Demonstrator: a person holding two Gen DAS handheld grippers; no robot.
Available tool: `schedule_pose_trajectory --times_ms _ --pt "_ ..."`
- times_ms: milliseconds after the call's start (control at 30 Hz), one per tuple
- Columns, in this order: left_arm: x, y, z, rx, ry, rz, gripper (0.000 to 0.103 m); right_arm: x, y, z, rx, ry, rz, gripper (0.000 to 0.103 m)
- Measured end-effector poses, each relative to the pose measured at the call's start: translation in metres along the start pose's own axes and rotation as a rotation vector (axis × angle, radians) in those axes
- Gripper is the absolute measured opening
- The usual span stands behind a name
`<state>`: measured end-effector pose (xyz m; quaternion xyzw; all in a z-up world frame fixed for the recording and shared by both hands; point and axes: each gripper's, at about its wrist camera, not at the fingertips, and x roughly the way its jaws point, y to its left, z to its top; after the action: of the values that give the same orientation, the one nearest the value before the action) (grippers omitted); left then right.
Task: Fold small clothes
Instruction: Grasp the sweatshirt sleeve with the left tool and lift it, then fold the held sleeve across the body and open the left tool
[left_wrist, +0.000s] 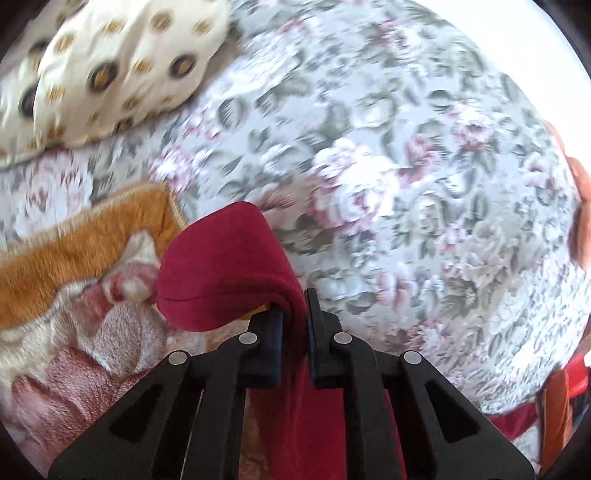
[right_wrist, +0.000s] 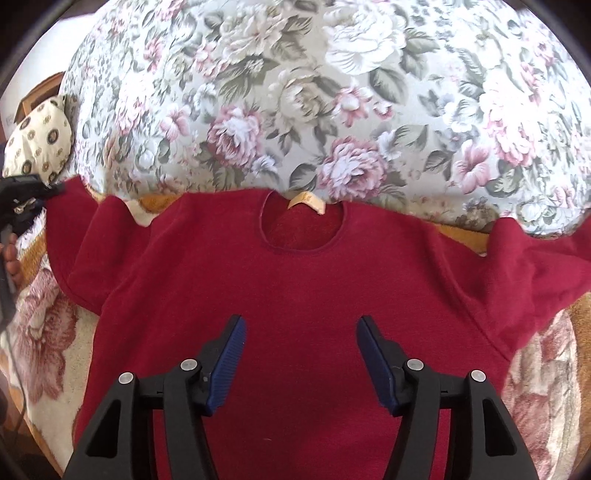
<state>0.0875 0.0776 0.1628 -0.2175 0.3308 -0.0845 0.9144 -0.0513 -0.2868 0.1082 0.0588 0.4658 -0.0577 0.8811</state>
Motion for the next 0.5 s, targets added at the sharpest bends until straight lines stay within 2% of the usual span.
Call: schedule_pose_trajectory --times_ms 100,200,267,367,433,500 --pt "-0.037 -0.068 -0.004 0.171 -0.074 -0.042 0.009 -0.016 -0.019 0.001 0.027 -0.021 -0.024 0.06" --pt "-0.043 -0.148 -0.04 0.345 -0.072 -0.098 0.009 -0.029 -0.045 0.0 0.069 -0.031 -0.048 0.06" --pt "-0.029 -0.186 -0.076 0.419 -0.015 -0.153 0.009 -0.036 -0.065 -0.004 0.102 -0.036 -0.077 0.06" --pt "0.008 -0.238 -0.149 0.513 0.106 -0.219 0.009 -0.046 -0.096 -0.01 0.15 -0.037 -0.137 0.06" --pt "0.036 -0.26 -0.196 0.54 0.207 -0.255 0.009 -0.051 -0.12 -0.015 0.191 -0.035 -0.192 0.06" --pt "0.063 -0.276 -0.236 0.561 0.305 -0.282 0.012 -0.055 -0.14 -0.021 0.234 -0.024 -0.211 0.061"
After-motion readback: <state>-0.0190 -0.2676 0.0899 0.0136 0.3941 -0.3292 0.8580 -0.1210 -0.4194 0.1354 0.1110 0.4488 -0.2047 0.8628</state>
